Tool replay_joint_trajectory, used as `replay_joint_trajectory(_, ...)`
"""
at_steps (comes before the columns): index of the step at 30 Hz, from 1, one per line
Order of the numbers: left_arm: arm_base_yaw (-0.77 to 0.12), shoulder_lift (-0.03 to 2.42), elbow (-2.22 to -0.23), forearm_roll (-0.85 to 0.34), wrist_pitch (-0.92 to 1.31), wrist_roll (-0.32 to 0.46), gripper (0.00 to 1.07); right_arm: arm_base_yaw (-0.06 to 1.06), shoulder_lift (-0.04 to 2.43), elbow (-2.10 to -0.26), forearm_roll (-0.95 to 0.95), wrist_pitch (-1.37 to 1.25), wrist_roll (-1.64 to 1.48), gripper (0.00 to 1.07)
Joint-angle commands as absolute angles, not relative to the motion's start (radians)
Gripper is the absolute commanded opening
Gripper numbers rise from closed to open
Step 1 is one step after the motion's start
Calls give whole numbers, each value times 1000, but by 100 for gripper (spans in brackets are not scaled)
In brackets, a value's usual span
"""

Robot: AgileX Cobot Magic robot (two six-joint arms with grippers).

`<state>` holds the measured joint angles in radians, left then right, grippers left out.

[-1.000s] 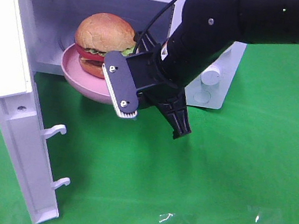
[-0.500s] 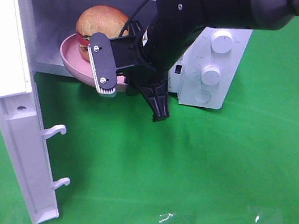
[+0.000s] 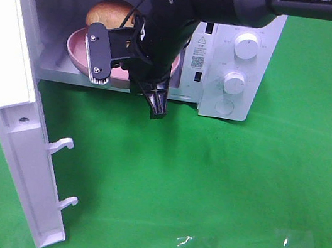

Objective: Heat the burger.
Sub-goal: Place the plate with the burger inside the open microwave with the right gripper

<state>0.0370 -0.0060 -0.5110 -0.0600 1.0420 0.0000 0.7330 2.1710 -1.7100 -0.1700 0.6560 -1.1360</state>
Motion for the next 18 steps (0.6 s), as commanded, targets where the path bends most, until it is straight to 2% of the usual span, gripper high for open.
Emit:
replay_joint_trajectory(1,34,-24,-510,-57,1033,0,91,733,2176,-1758,-187,611,-1116,0)
replay_joint_trajectory(7,34,-24,-510,-57,1033,0,91,731,2242,-1873,-188,657,-1082,0)
replay_joint_trajectory(18,34,-24,-510,-57,1033,0,91,730,2306,-1970,-197,661,-1073,0)
